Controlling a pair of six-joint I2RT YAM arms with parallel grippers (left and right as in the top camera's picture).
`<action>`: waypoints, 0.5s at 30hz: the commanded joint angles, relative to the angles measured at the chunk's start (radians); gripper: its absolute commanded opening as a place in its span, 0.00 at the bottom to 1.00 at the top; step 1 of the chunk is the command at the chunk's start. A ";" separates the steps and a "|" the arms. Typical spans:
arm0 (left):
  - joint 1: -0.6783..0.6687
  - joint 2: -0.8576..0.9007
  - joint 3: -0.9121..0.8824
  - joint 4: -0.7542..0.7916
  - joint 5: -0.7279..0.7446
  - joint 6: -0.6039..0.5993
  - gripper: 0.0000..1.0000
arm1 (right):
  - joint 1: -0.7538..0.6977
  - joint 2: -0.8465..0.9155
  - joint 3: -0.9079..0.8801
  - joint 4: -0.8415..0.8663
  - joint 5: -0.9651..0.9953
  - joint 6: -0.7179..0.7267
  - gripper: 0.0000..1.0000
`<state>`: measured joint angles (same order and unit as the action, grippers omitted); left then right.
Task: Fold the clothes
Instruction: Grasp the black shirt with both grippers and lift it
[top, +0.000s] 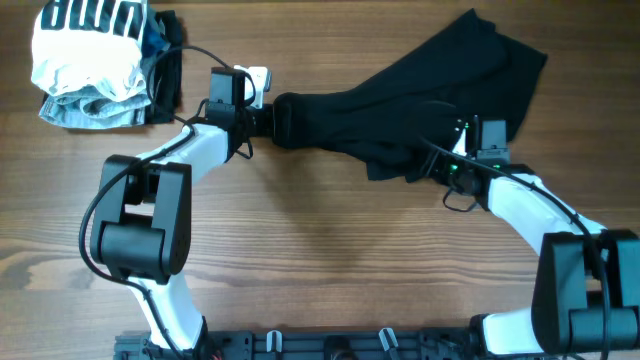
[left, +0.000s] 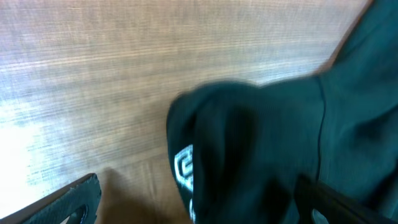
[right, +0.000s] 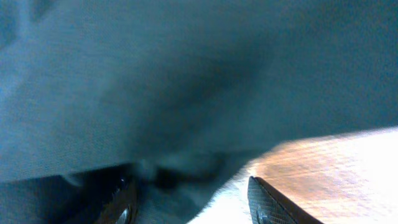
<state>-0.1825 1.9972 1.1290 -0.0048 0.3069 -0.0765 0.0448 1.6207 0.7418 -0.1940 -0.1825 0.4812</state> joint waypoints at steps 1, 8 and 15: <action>-0.005 0.037 0.004 0.056 -0.005 -0.068 0.99 | 0.060 0.075 -0.005 0.035 -0.009 0.051 0.57; -0.019 0.070 0.004 0.043 0.175 -0.170 0.04 | 0.067 0.101 -0.004 0.059 0.013 0.116 0.14; 0.026 -0.180 0.056 -0.085 0.180 -0.224 0.04 | -0.107 -0.074 0.393 -0.504 0.024 -0.191 0.04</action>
<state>-0.1905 2.0212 1.1313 -0.0299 0.4633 -0.2840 0.0265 1.6505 0.8749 -0.4889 -0.1734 0.4572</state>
